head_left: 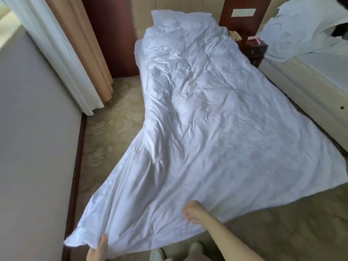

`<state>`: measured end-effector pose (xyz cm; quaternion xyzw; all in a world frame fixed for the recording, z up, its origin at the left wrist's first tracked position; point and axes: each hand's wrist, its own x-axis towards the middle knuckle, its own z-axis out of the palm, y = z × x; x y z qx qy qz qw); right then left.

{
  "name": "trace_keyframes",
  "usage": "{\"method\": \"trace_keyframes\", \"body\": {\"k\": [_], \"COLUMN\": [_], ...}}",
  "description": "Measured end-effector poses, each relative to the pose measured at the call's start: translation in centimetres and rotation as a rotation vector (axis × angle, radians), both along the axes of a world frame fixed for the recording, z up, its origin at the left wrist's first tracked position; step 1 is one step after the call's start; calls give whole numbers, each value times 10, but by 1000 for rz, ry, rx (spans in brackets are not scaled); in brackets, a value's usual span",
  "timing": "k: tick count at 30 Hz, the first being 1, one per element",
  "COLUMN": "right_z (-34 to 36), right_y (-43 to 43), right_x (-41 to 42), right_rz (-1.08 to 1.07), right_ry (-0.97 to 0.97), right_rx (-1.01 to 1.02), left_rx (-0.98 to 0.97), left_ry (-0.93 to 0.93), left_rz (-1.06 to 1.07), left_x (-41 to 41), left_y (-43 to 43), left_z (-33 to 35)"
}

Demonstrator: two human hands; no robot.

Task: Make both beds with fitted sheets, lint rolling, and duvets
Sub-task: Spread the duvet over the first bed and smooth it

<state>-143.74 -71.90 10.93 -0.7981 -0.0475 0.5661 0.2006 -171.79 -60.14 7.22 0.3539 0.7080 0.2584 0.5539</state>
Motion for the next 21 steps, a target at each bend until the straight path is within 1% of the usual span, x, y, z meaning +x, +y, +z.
{"method": "trace_keyframes", "body": {"k": [1,2,4,5,6,8,9,10,11,12,13,15,18,21], "right_z": [0,2,-1,-4,-6,-14,-18,-19,-20,-21,-21,-23,-31,-33], "right_y": [0,-2,-6,-8,-11,-15,-16,-16,-16,-16,-15,-10,11,41], "right_x": [1,2,6,10,13,23,27,29,33,35,39,47,59,61], "right_rz": [1,1,-1,3,8,12,5,-12,-22,-18,-7,38,115,91], "right_ry": [-2,2,15,16,8,-23,-32,-28,-25,-24,-25,-44,-74,-74], "right_rx": [5,1,-3,-17,-39,-69,-71,-71,-65,-75,-89,-90,-119,-152], "left_rx": [-43,-137,-230,-247,-376,-366,-356,-392,-397,-386,-364,-293,-236,-214], "left_ry": [-27,-38,23,75,65,235,280,290,377,386,363,412,372,288], "left_rz": [-15,24,44,14,-16,-128,-171,-202,-343,-354,-311,-315,-352,-388], "left_x": [2,5,7,9,17,22,22,27,27,29,37,54,77,93], "left_y": [-4,-7,-14,-18,-21,-29,-33,-33,-29,-25,-21,-10,18,51], "left_z": [-6,-6,-22,-22,-18,-19,-29,-28,-36,-40,-36,-29,-21,-10]}}
